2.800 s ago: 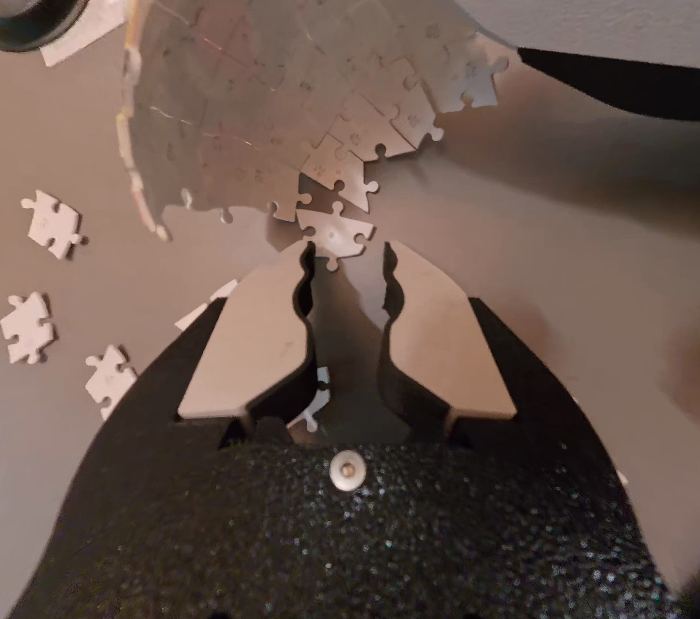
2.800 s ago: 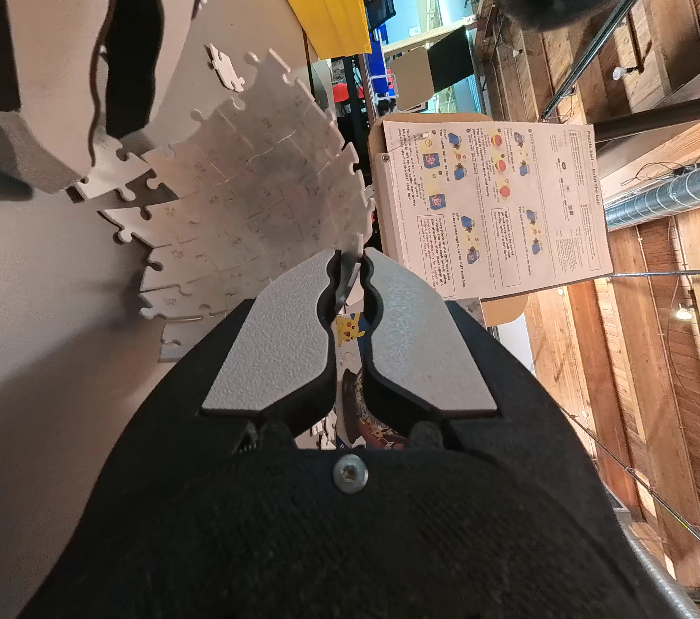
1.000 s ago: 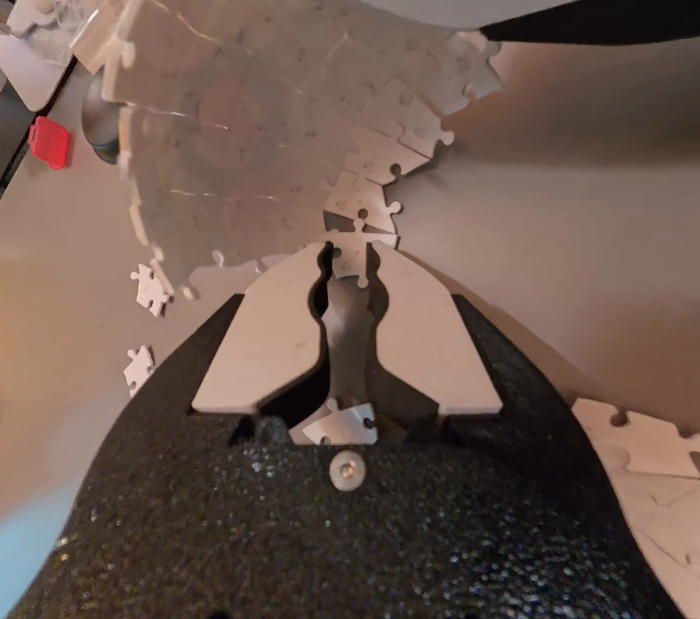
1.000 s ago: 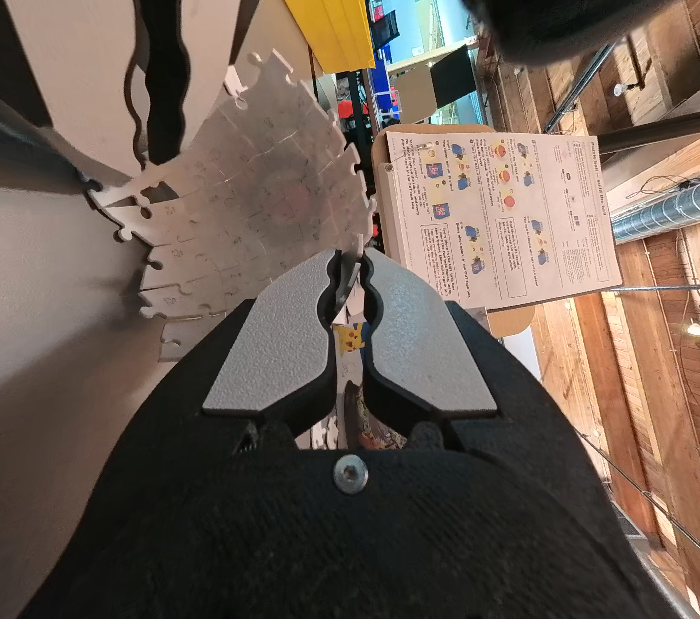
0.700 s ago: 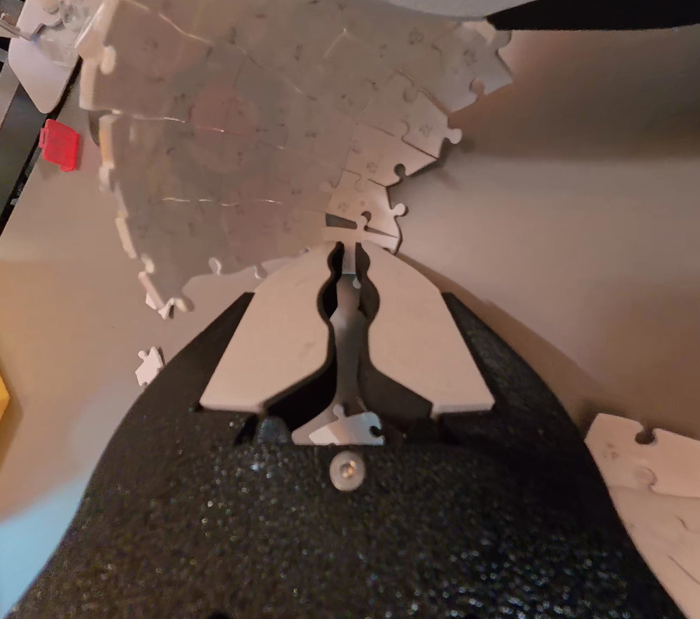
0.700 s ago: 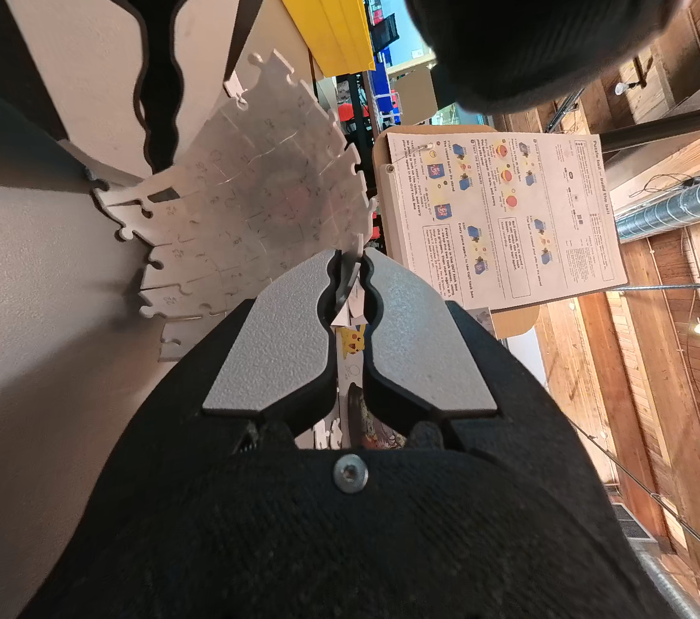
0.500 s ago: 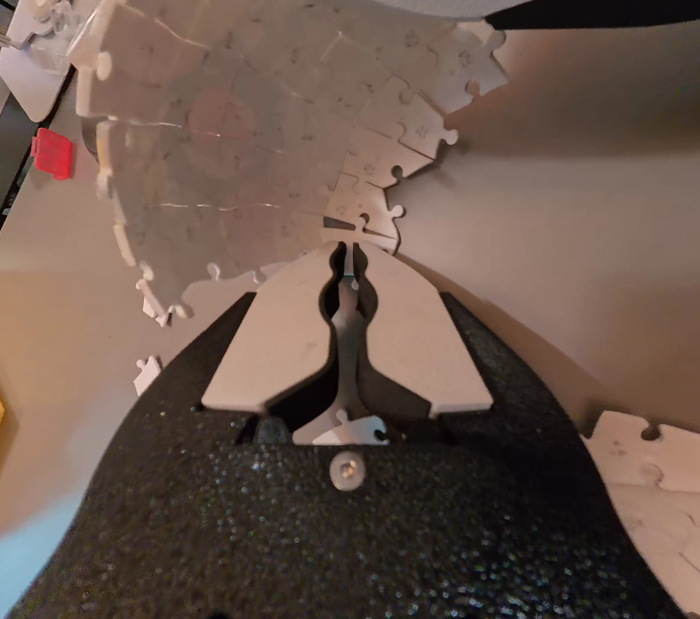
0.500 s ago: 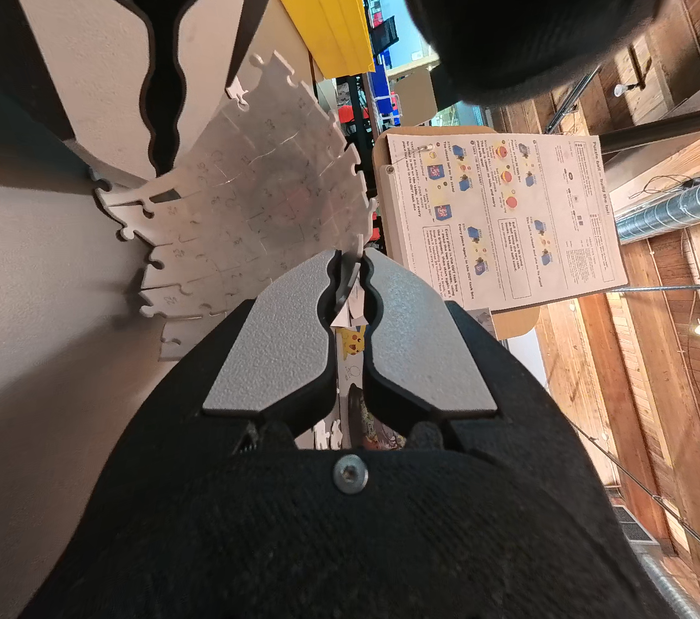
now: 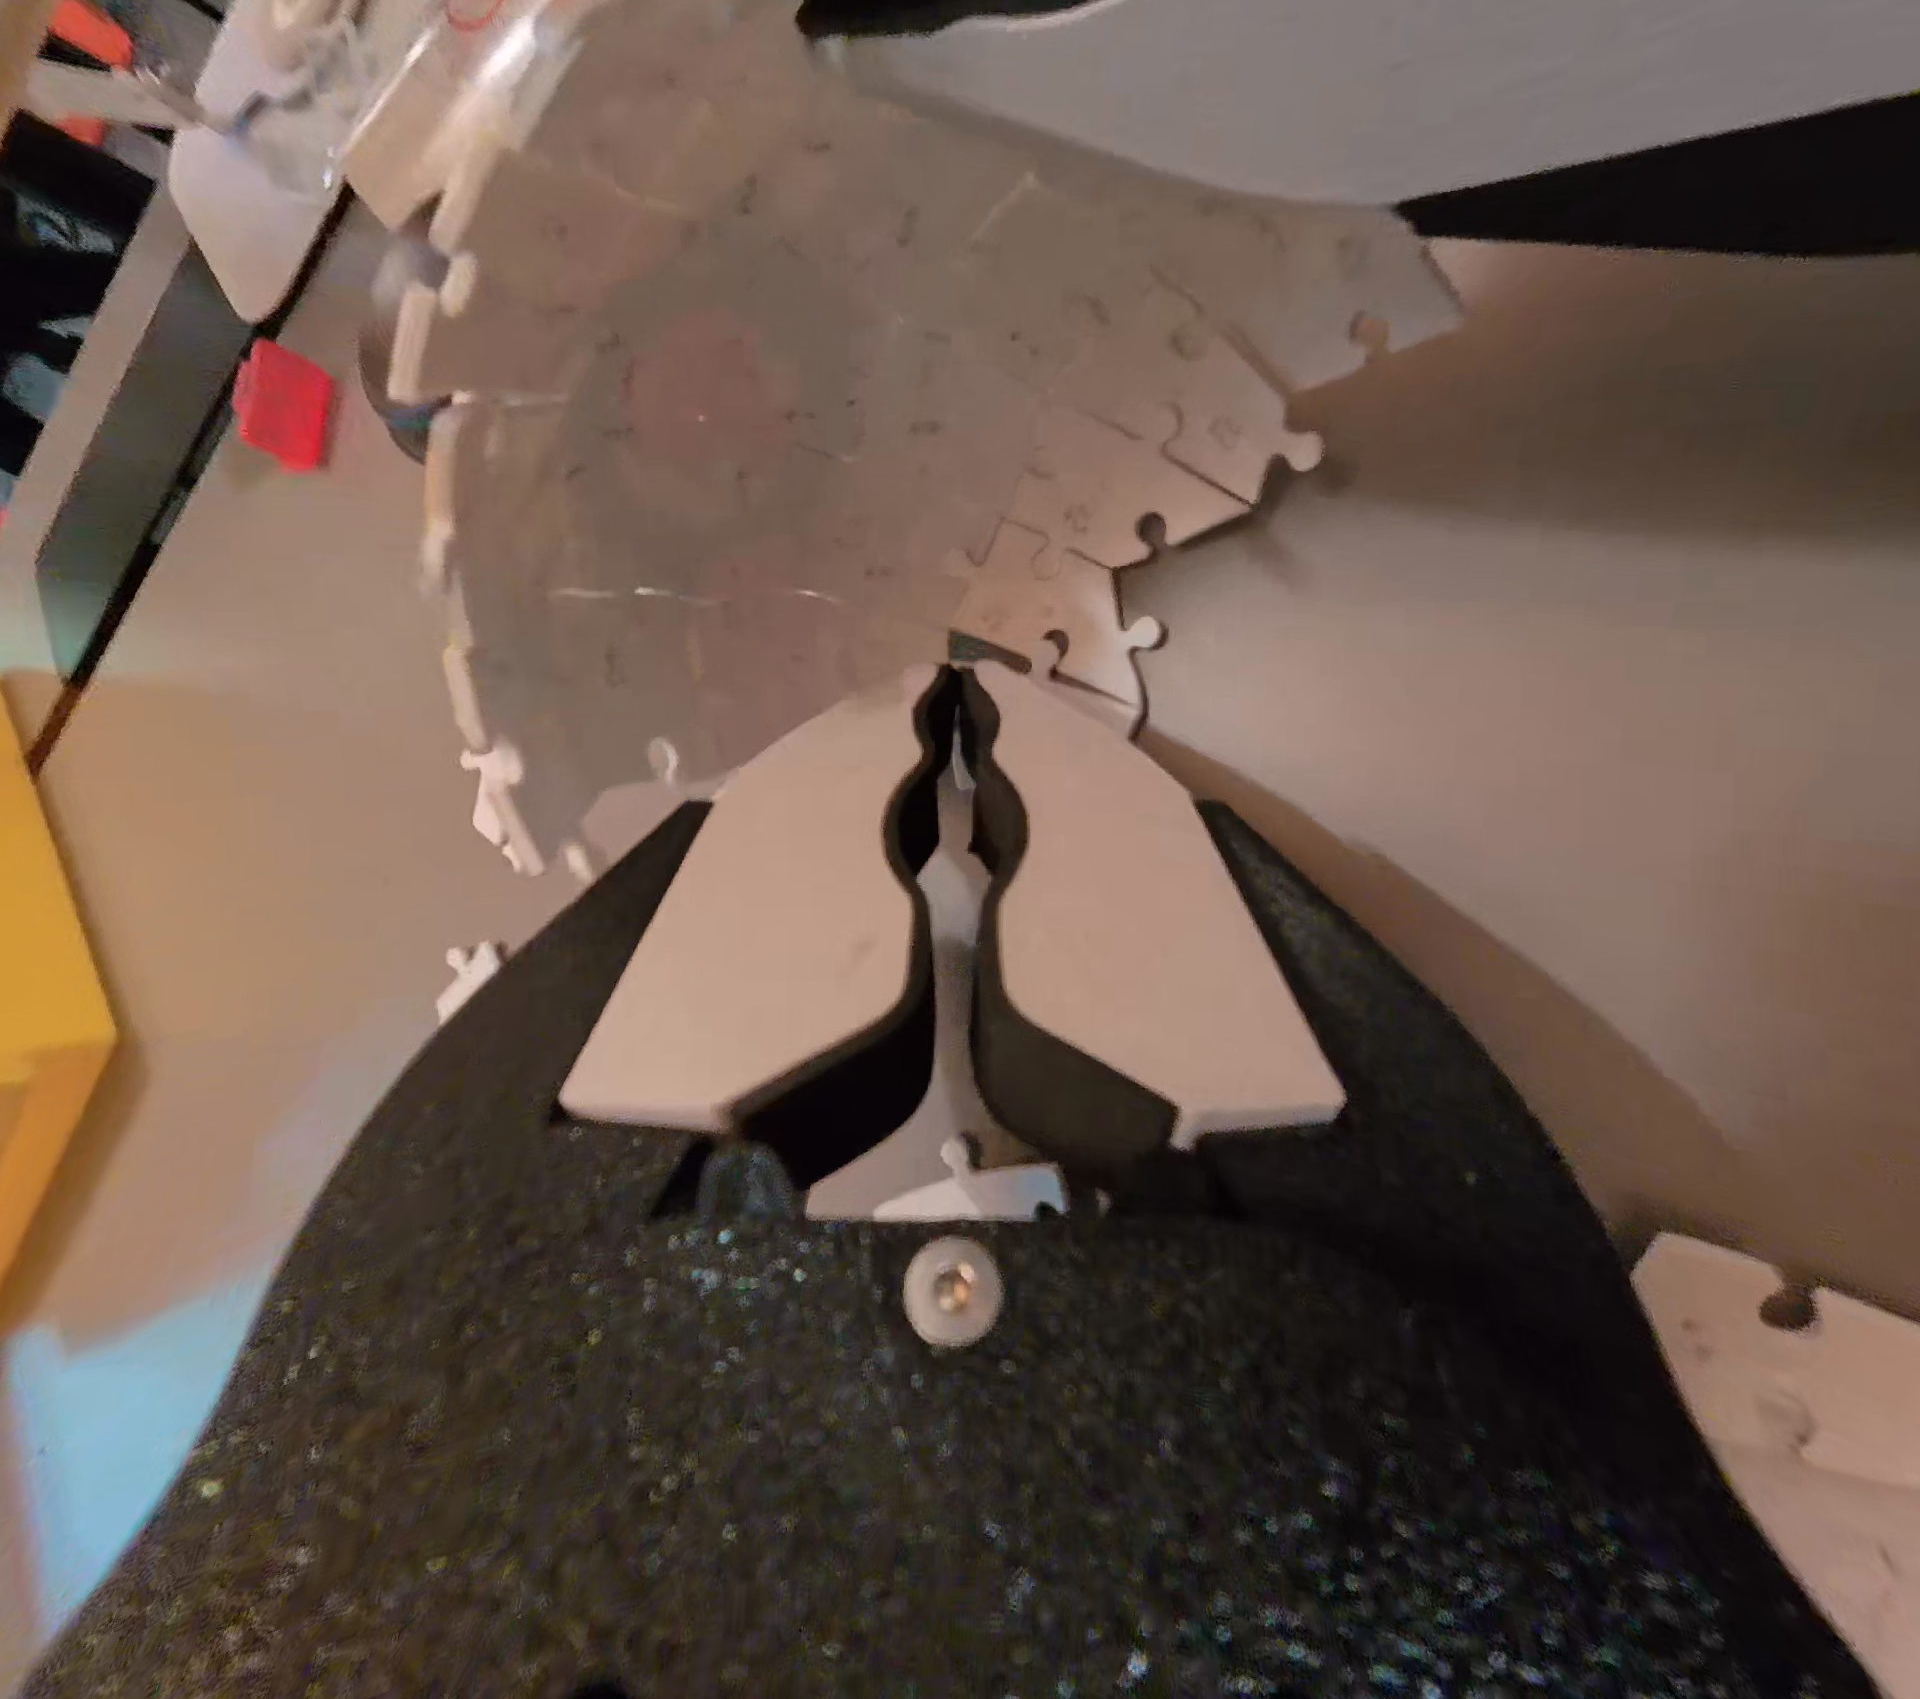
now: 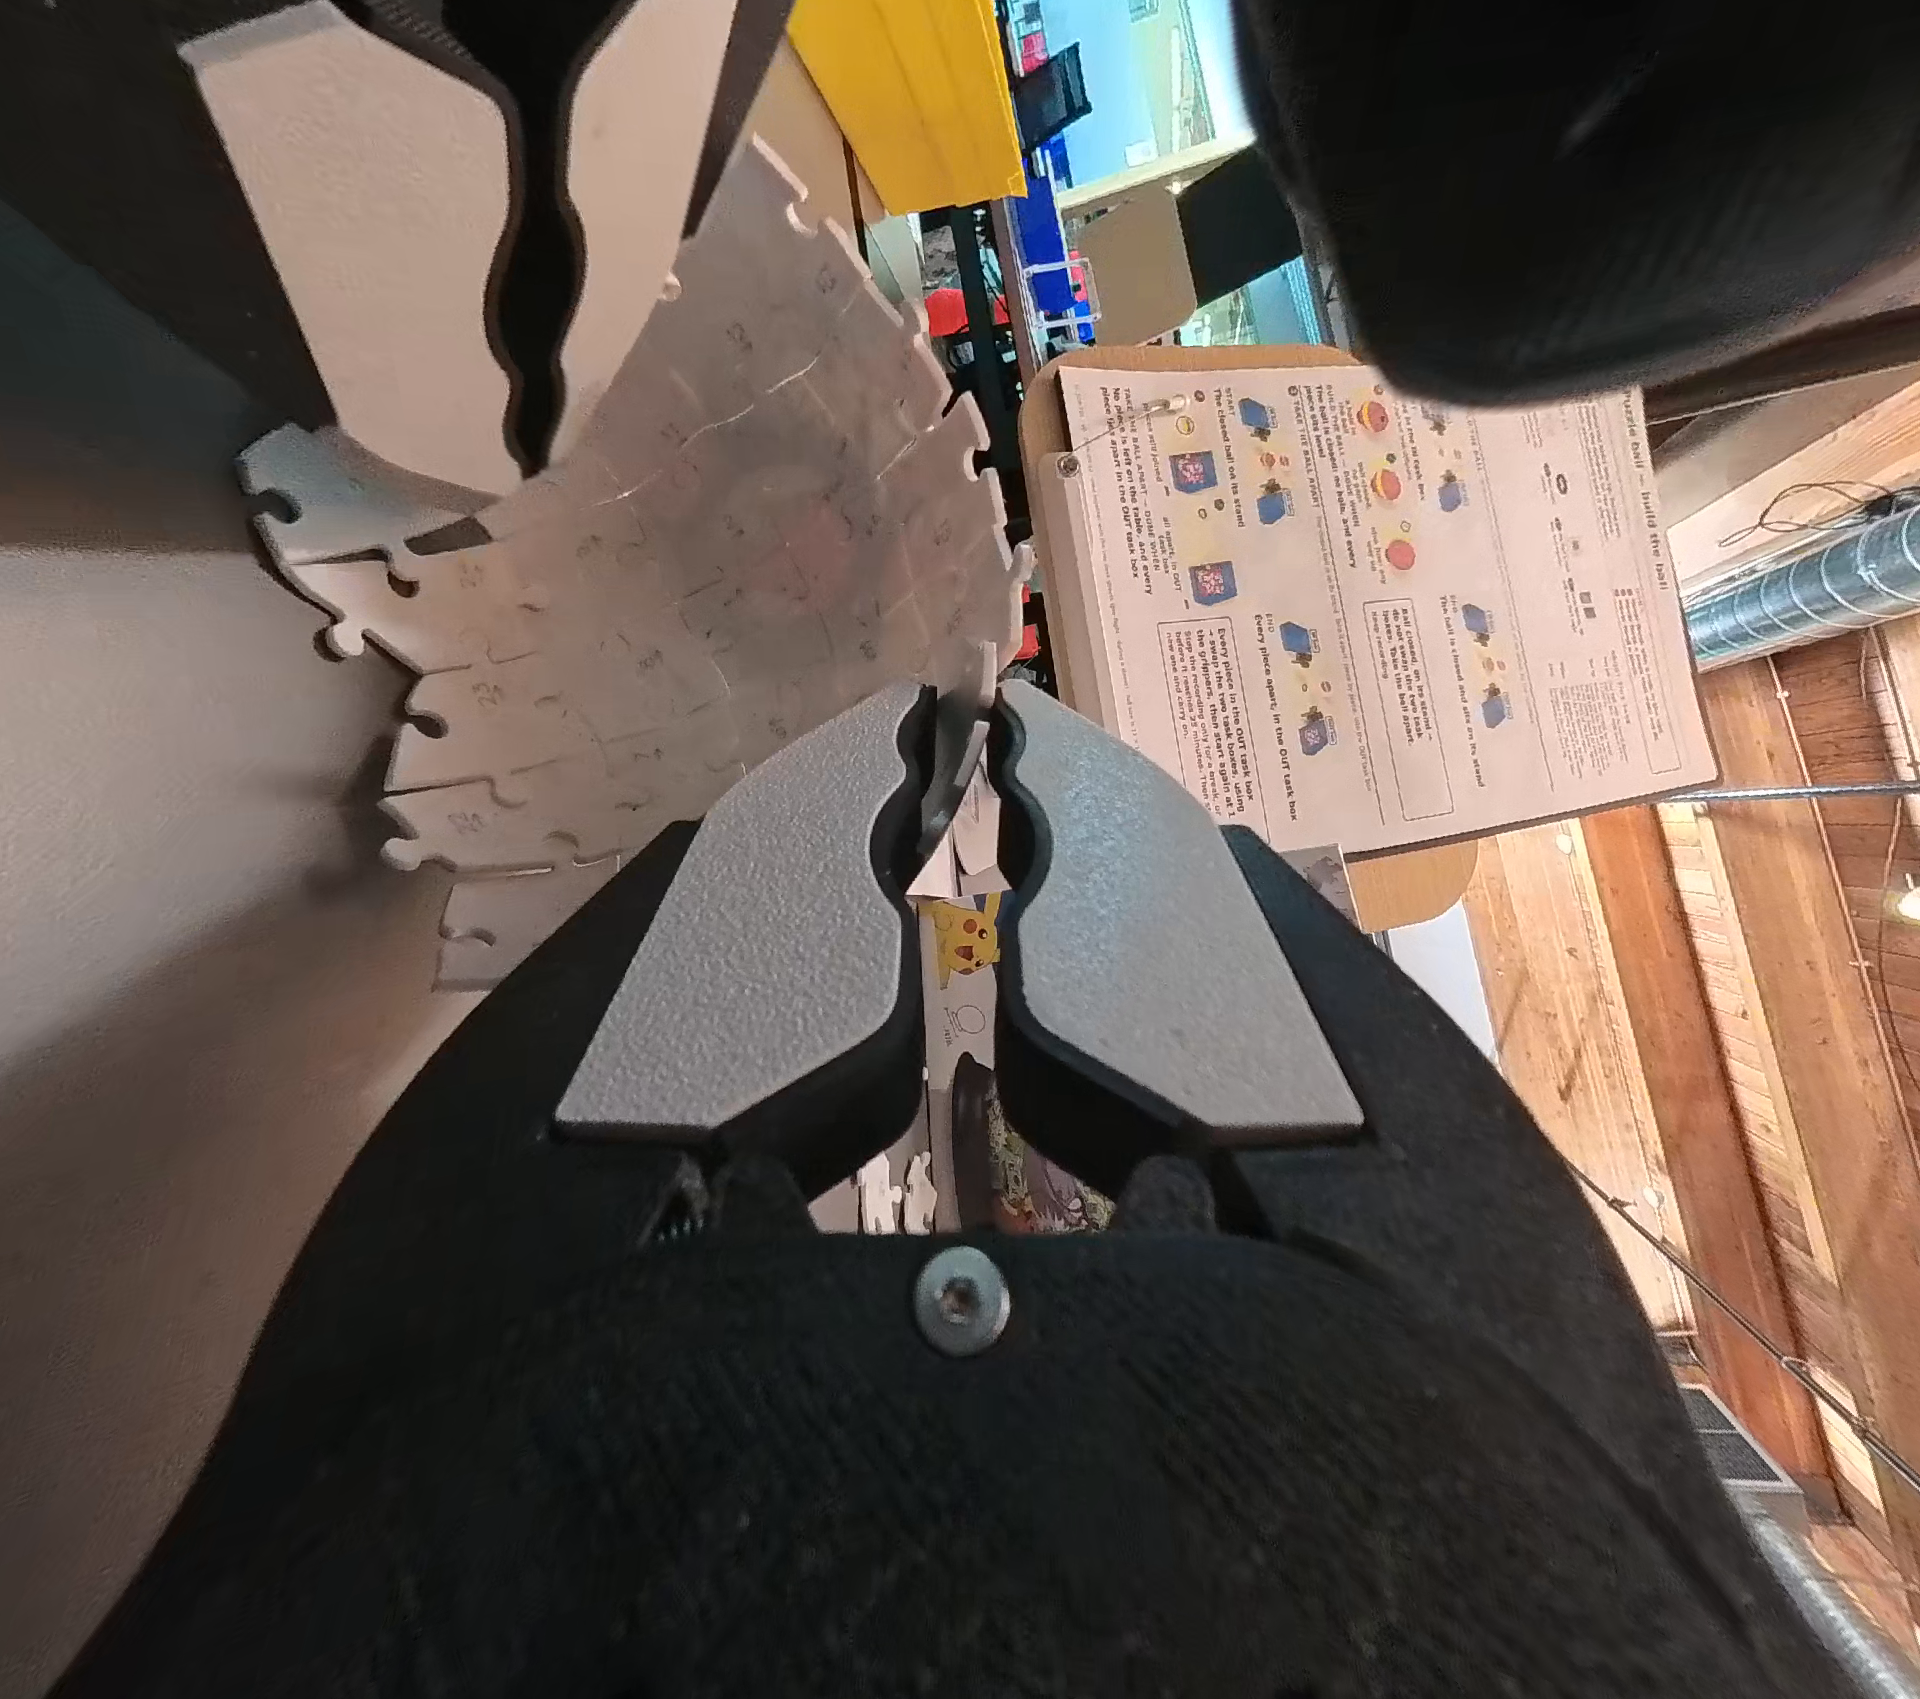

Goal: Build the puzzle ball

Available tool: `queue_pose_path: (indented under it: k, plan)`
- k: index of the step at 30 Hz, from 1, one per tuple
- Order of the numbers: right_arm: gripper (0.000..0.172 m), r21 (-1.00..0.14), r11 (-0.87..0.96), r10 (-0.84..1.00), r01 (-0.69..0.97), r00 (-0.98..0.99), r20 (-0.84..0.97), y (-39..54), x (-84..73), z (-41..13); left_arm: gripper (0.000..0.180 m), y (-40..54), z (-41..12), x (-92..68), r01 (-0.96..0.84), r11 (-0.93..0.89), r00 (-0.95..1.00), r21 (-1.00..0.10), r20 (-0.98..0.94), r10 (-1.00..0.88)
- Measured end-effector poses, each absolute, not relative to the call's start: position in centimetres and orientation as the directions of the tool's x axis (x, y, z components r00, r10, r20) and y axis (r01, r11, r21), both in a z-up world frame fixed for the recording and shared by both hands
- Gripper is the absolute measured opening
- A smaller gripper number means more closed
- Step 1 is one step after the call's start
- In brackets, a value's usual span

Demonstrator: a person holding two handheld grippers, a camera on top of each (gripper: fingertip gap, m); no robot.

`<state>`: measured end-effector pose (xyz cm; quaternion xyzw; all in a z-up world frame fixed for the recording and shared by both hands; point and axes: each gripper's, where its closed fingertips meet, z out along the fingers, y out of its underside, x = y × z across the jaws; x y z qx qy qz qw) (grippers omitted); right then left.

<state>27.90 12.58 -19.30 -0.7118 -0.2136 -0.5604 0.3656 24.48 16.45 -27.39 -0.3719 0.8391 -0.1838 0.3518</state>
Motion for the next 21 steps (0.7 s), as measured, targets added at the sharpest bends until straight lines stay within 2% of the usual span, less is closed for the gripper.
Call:
queue_pose_path:
  k: [5, 17, 21]
  plan:
    - [0.008, -0.288, -0.639, -0.109, 0.713, 0.286, 0.952, 12.54, 27.93, -19.33, 0.0, 17.0, -28.32, 24.59, -0.547, 0.626, -0.457, -0.556, -0.428, -0.78]
    - [0.008, -0.287, -0.644, -0.111, 0.709, 0.285, 0.952, 12.47, 28.06, -19.36, 0.0, 17.05, -28.48, 24.9, -0.528, 0.646, -0.459, -0.552, -0.454, -0.764]
    - [0.008, -0.283, -0.65, -0.107, 0.706, 0.283, 0.953, 12.4, 28.11, -19.4, 0.0, 16.82, -27.6, 24.78, -0.502, 0.639, -0.437, -0.583, -0.467, -0.769]
